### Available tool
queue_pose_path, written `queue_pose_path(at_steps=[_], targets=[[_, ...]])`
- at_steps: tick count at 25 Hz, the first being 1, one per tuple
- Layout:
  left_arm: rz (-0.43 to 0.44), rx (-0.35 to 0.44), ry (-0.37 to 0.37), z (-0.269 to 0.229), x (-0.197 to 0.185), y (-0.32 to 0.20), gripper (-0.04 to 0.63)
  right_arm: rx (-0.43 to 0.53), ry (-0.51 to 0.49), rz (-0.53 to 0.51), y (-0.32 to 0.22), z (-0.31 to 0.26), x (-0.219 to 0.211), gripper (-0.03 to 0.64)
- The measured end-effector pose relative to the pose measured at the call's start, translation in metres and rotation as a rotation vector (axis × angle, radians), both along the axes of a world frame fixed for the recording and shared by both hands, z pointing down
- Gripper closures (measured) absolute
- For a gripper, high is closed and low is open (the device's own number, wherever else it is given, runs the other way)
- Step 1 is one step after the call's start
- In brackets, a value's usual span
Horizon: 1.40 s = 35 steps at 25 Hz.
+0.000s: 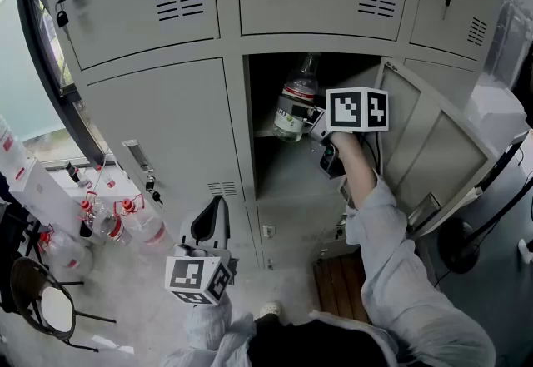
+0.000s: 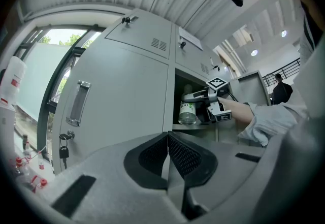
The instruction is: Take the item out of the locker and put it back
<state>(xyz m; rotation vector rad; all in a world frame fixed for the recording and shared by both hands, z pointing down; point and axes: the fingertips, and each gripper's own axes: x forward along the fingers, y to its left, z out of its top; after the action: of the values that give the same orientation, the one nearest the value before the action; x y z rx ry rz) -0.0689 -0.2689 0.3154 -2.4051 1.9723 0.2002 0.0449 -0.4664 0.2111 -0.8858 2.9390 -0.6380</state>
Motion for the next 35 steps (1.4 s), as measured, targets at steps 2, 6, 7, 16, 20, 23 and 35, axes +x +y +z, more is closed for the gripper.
queue_pose_path(at_steps=[2, 6, 7, 16, 20, 23, 35], targets=[[0.001, 0.0, -0.003, 0.0, 0.002, 0.002, 0.588, -0.006, 0.003, -0.01, 0.005, 0.004, 0.0, 0.311], [-0.002, -0.004, -0.004, 0.003, 0.003, 0.007, 0.588, -0.018, 0.005, -0.018, 0.014, 0.015, 0.0, 0.311], [-0.003, -0.005, -0.003, 0.003, 0.003, 0.008, 0.588, -0.016, 0.013, -0.017, 0.016, 0.017, 0.0, 0.311], [0.015, -0.033, -0.008, 0.016, 0.017, 0.015, 0.588, 0.016, 0.017, -0.033, 0.039, 0.024, 0.005, 0.311], [0.021, -0.041, -0.014, 0.021, 0.024, 0.021, 0.588, 0.09, 0.053, -0.019, 0.056, 0.025, 0.012, 0.31], [0.029, -0.049, -0.018, 0.026, 0.032, 0.024, 0.588, 0.154, 0.083, -0.012, 0.07, 0.027, 0.017, 0.31], [0.028, -0.112, -0.035, 0.055, 0.057, 0.07, 0.588, 0.158, 0.095, -0.011, 0.128, 0.077, 0.044, 0.31]])
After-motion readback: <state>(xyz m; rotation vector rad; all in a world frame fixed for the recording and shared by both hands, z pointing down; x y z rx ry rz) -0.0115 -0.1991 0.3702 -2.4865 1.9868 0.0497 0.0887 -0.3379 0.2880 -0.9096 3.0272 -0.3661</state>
